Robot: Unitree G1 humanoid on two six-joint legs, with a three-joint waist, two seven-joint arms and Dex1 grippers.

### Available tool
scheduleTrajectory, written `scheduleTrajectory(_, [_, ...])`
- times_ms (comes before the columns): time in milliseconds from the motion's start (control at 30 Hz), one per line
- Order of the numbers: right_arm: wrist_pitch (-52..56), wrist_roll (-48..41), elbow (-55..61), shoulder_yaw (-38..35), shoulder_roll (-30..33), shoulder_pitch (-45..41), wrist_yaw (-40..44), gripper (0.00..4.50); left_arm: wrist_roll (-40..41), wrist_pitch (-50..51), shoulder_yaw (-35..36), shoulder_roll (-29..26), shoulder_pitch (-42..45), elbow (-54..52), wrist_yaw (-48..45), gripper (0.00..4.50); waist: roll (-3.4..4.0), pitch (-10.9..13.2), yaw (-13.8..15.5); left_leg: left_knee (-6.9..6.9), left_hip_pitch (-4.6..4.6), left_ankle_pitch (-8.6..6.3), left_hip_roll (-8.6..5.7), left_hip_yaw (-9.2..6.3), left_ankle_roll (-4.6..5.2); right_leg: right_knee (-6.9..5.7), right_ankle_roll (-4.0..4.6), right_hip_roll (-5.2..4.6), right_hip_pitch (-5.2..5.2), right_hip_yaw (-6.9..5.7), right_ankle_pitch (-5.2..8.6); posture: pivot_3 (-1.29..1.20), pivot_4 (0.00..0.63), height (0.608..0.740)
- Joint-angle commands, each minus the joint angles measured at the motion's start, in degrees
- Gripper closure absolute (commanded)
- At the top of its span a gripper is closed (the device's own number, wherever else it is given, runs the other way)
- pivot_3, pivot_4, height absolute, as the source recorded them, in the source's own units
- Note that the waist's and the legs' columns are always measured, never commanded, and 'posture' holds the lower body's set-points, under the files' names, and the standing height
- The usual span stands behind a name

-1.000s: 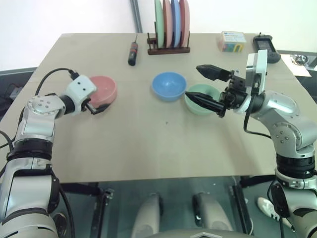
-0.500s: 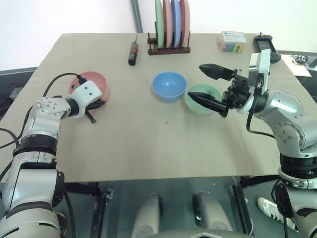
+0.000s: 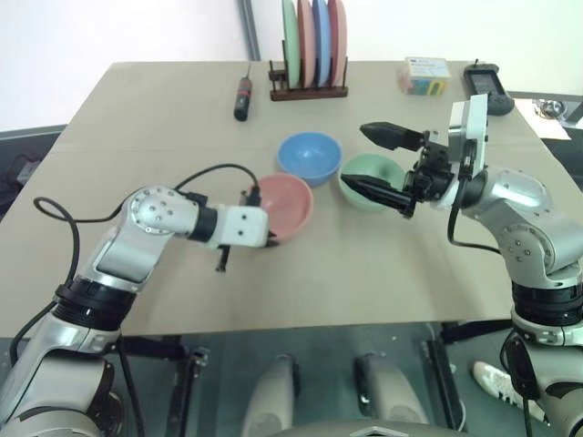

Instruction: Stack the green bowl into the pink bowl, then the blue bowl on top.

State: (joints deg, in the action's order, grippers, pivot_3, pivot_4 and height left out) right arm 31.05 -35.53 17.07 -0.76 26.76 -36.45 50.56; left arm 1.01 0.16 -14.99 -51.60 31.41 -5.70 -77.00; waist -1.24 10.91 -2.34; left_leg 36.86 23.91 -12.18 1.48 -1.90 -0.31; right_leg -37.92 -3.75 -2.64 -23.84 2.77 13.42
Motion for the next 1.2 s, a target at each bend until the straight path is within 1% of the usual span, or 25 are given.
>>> scheduleTrajectory(33, [-1.2, -0.2, 1.0, -0.2, 0.1, -1.4, 0.0, 0.00, -4.2, -3.9, -2.9, 1.7, 2.8, -0.6, 1.0, 4.40, 0.00, 0.0, 0.1, 0.06, -0.01, 0.00, 0.00, 0.01, 0.00, 0.00, -0.01, 0.00, 0.03, 0.01, 0.00, 0.00, 0.150, 0.740])
scheduleTrajectory(167, [-1.4, 0.1, 1.0, 0.0, 0.0, -1.4, 0.1, 0.00, -6.5, -8.9, -4.1, 4.6, 5.4, 3.2, 2.7, 4.40, 0.00, 0.0, 0.3, 0.23, 0.07, 0.00, -0.02, 0.02, 0.00, 0.02, -0.02, 0.00, 0.06, 0.01, -0.01, 0.00, 0.150, 0.740])
scheduleTrajectory(233, [-1.4, 0.2, 1.0, 0.0, 0.1, -1.4, 0.0, 0.00, -6.4, -11.1, -4.0, 5.8, 6.2, 4.6, 3.6, 4.40, 0.00, 0.0, 0.3, 0.23, 0.08, 0.00, -0.02, 0.02, 0.00, 0.02, -0.02, -0.01, 0.05, 0.01, -0.01, 0.00, 0.150, 0.740])
scheduleTrajectory(267, [-1.4, 0.3, 1.1, 0.0, 0.1, -1.3, 0.0, 0.00, -6.2, -12.2, -3.8, 6.2, 6.4, 5.1, 3.8, 3.74, 0.00, 0.0, 0.3, 0.23, 0.08, 0.00, -0.02, 0.00, 0.00, 0.02, -0.02, -0.01, 0.05, 0.01, -0.01, 0.00, 0.150, 0.740])
scheduleTrajectory(300, [-1.4, 0.5, 1.1, 0.0, 0.2, -1.3, 0.0, 0.00, -5.8, -13.2, -3.6, 6.5, 6.4, 5.4, 3.9, 3.51, 0.00, 0.0, 0.3, 0.22, 0.08, 0.00, -0.02, 0.00, 0.00, 0.02, -0.02, -0.01, 0.05, 0.00, -0.01, 0.00, 0.150, 0.740])
scheduleTrajectory(333, [-1.4, 0.7, 1.2, 0.0, 0.3, -1.2, 0.0, 0.00, -5.5, -13.9, -3.3, 6.6, 6.4, 5.6, 4.1, 3.11, 0.00, 0.0, 0.2, 0.22, 0.08, 0.00, -0.02, 0.00, 0.00, 0.02, -0.02, -0.01, 0.05, 0.01, -0.01, 0.00, 0.150, 0.740])
scheduleTrajectory(500, [-1.3, 1.9, 1.2, 0.5, 0.5, -0.8, -0.3, 0.00, -2.9, -16.1, -1.7, 6.3, 6.0, 5.8, 3.9, 0.90, 0.00, 0.0, 0.1, 0.22, 0.08, 0.00, -0.02, 0.00, 0.00, 0.00, -0.02, -0.01, 0.05, 0.02, -0.01, 0.00, 0.150, 0.740])
scheduleTrajectory(567, [-2.0, 4.2, 0.0, 1.3, 1.3, -0.7, -0.4, 0.00, -1.2, -15.7, -0.6, 6.0, 5.7, 5.3, 3.7, 0.08, 0.00, 0.0, 0.1, 0.23, 0.08, 0.00, -0.02, 0.01, 0.00, 0.00, -0.02, -0.01, 0.05, 0.02, -0.01, 0.00, 0.150, 0.740])
scheduleTrajectory(667, [-3.5, 7.9, -2.0, 3.0, 3.2, -0.5, 0.2, 0.00, 1.6, -13.9, 1.2, 5.8, 5.0, 4.1, 3.7, 0.08, 0.00, 0.0, 0.1, 0.24, 0.07, 0.00, -0.02, 0.01, 0.00, 0.01, -0.02, -0.01, 0.05, 0.02, -0.01, 0.00, 0.150, 0.740])
scheduleTrajectory(800, [-7.7, 15.6, -7.1, 6.6, 7.3, -0.5, 1.8, 0.00, 10.0, -5.8, 6.9, 5.7, 2.3, 0.1, 4.9, 0.08, 0.00, 0.0, 0.1, 0.23, 0.08, -0.01, -0.01, 0.01, 0.00, 0.01, -0.02, -0.01, 0.05, 0.02, -0.01, 0.00, 0.150, 0.740])
scheduleTrajectory(867, [-10.2, 19.5, -10.0, 8.5, 9.2, -0.9, 2.5, 0.00, 15.7, 0.6, 11.2, 6.0, 0.3, -2.6, 7.2, 0.08, 0.00, 0.0, 0.0, 0.23, 0.08, -0.01, -0.01, 0.03, 0.00, 0.03, -0.02, -0.02, 0.04, 0.03, -0.01, 0.00, 0.150, 0.740])
scheduleTrajectory(933, [-12.4, 22.7, -12.9, 10.4, 10.8, -1.3, 3.7, 0.00, 20.9, 6.2, 17.2, 6.4, -3.1, -4.6, 11.1, 0.08, 0.00, 0.0, 0.0, 0.24, 0.08, -0.01, -0.01, 0.01, 0.00, 0.01, -0.03, -0.02, 0.04, 0.02, -0.01, 0.00, 0.150, 0.740])
scheduleTrajectory(1000, [-14.0, 24.9, -15.1, 11.8, 11.4, -1.9, 4.7, 0.00, 22.6, 10.1, 21.4, 6.1, -6.0, -5.6, 14.7, 0.08, 0.01, 0.0, -0.2, 0.23, 0.05, 0.00, 0.00, 0.02, 0.00, 0.00, -0.03, -0.01, 0.04, 0.03, -0.01, 0.00, 0.150, 0.740])
scheduleTrajectory(1033, [-14.5, 25.4, -15.6, 12.1, 11.5, -1.9, 5.0, 0.00, 22.9, 11.6, 22.3, 5.9, -7.0, -6.3, 15.8, 0.08, 0.00, 0.0, -0.3, 0.23, -0.01, -0.01, 0.02, 0.07, 0.00, -0.02, -0.03, -0.01, 0.05, 0.07, -0.01, 0.00, 0.150, 0.740])
scheduleTrajectory(1200, [-17.0, 30.1, -22.8, 15.4, 10.0, -4.8, 6.3, 0.00, 30.3, 20.1, 33.1, 7.1, -18.4, -13.5, 22.5, 0.08, 0.00, 0.0, -0.1, 0.22, -0.02, -0.01, 0.03, 0.08, 0.00, -0.01, -0.02, -0.01, 0.05, 0.09, -0.01, 0.00, 0.150, 0.740])
